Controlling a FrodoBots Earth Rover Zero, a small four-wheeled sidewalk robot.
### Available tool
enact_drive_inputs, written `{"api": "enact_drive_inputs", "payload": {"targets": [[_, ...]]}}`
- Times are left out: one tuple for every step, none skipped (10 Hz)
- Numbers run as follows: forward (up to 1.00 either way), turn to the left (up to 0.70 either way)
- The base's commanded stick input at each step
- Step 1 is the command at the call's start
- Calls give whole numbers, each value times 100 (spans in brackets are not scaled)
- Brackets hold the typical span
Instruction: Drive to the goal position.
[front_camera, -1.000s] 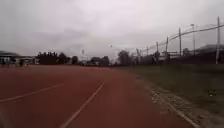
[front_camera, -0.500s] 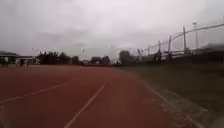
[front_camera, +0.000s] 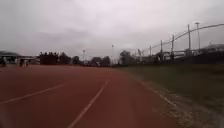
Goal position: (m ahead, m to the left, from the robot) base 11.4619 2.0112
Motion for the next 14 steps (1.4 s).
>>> {"api": "enact_drive_inputs", "payload": {"targets": [[70, 0], [70, 0], [70, 0], [70, 0], [70, 0], [70, 0], [70, 0], [70, 0], [70, 0], [70, 0], [70, 0], [70, 0], [70, 0], [70, 0]]}}
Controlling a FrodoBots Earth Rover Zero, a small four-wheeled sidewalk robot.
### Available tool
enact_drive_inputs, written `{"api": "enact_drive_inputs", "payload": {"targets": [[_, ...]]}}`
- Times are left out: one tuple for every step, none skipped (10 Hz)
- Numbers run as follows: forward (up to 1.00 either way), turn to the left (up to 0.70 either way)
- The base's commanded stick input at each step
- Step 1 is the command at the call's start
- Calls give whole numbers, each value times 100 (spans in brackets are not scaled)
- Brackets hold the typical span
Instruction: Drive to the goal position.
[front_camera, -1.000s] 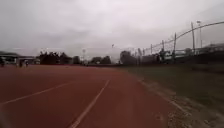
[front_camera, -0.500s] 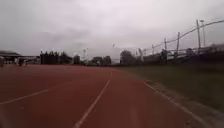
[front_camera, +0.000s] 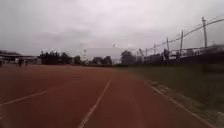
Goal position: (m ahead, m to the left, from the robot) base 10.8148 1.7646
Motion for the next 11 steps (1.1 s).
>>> {"api": "enact_drive_inputs", "payload": {"targets": [[70, 0], [70, 0], [70, 0], [70, 0], [70, 0], [70, 0], [70, 0], [70, 0], [70, 0], [70, 0], [70, 0]]}}
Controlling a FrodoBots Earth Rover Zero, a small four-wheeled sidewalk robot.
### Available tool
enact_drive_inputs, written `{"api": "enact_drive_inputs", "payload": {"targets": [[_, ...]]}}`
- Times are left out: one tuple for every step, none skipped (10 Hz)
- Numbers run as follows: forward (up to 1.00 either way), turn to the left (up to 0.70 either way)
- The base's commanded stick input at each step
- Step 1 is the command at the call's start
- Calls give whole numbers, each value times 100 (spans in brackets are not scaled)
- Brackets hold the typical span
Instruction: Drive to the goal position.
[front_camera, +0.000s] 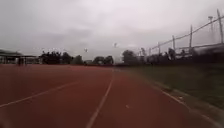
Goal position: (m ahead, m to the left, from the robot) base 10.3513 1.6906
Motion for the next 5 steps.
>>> {"api": "enact_drive_inputs", "payload": {"targets": [[70, 0], [70, 0], [70, 0], [70, 0], [70, 0]]}}
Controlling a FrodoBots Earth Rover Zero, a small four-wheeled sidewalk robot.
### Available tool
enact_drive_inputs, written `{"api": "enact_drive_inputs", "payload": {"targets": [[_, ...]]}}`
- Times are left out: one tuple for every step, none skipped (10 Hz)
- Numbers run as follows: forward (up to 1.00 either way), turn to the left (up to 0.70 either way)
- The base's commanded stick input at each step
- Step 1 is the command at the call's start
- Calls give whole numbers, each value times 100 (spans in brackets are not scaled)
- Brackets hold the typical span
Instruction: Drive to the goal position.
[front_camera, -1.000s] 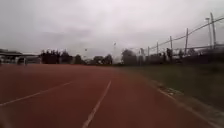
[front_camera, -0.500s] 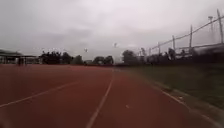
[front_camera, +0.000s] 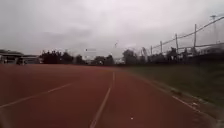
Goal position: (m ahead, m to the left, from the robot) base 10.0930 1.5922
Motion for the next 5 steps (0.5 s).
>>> {"api": "enact_drive_inputs", "payload": {"targets": [[70, 0], [70, 0], [70, 0], [70, 0], [70, 0]]}}
